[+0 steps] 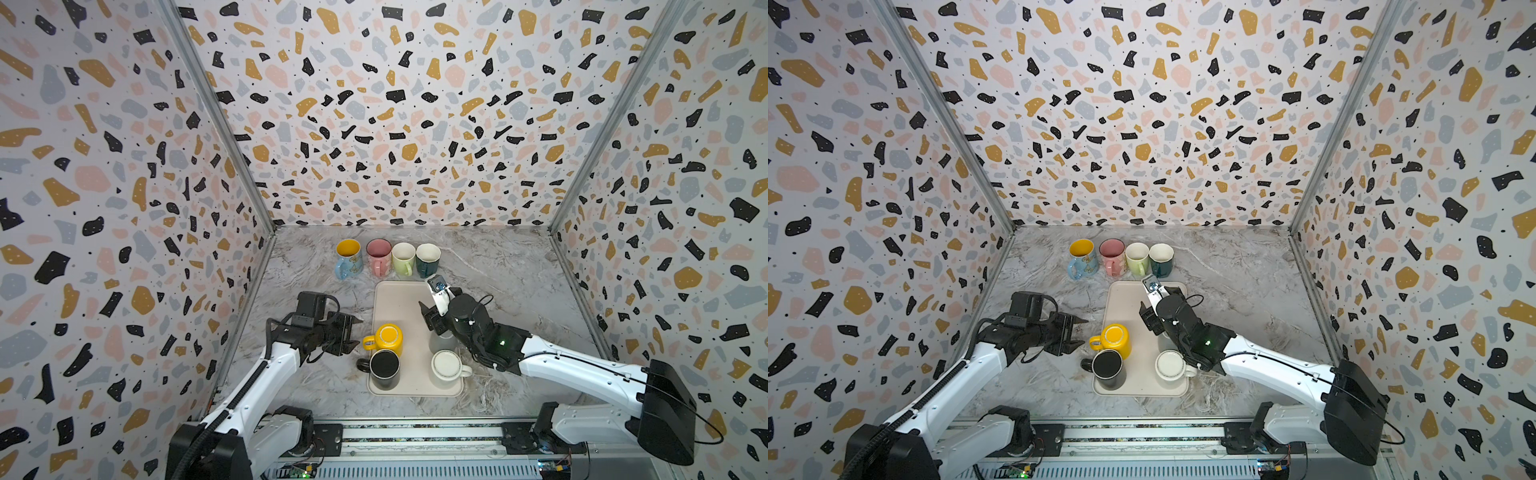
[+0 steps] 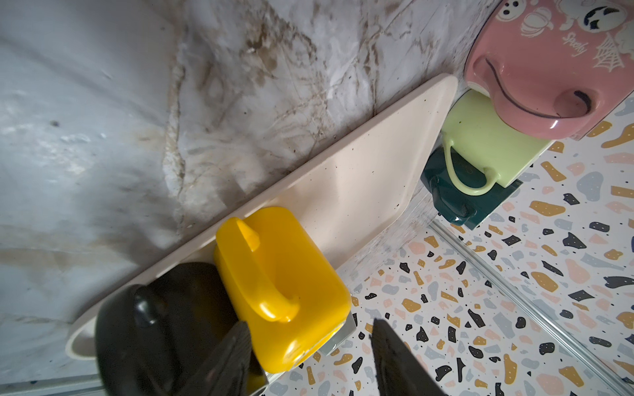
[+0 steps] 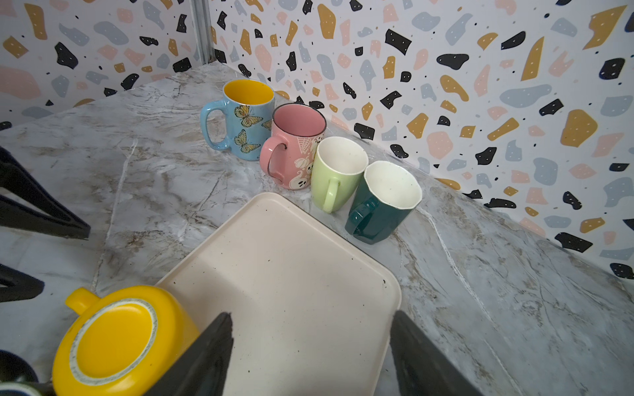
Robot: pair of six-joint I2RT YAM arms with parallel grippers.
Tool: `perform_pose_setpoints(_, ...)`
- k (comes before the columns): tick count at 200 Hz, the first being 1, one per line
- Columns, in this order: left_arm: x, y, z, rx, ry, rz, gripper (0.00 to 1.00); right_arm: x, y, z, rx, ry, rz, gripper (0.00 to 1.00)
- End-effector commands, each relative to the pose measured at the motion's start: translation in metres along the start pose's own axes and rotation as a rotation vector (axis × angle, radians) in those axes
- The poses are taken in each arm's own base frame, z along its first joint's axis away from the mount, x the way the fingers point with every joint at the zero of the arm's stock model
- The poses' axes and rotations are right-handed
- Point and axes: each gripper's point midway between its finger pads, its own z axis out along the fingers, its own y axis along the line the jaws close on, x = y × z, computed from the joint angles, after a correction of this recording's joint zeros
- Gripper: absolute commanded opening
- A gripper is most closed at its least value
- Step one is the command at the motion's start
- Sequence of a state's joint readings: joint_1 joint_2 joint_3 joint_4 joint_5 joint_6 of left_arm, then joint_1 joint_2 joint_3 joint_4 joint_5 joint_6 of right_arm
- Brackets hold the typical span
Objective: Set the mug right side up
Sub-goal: 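Lower the left gripper onto the yellow mug's handle while the right gripper hovers, then close the left gripper on the upside-down yellow mug's handle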
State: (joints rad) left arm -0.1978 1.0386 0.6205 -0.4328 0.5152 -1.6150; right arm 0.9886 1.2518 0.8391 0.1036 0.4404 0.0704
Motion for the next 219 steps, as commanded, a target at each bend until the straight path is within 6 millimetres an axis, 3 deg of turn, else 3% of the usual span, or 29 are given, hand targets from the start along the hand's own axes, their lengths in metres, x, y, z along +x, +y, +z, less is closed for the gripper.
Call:
perform_pose_setpoints(1, 0.009, -0.004, 0.001, 0.018, 0.030, 0.000, 0.58, -0.014, -0.001, -0.001, 0.009, -0.018, 0.024, 0.74)
perform_pose_setpoints(45, 0.016, 0.001, 0.015, 0.000, 0.062, -0.001, 0.58, -0.011, 0.000, 0.002, 0.010, 0.001, 0.018, 0.74)
perform_pose_setpoints(133, 0.009, 0.013, 0.034, -0.034, 0.075, -0.027, 0.55, -0.003, -0.001, 0.006, 0.028, 0.028, 0.004, 0.74)
perform_pose_setpoints(219, 0.015, 0.001, 0.050, -0.026, 0.117, 0.020, 0.44, 0.004, -0.001, 0.012, 0.046, 0.050, -0.015, 0.74)
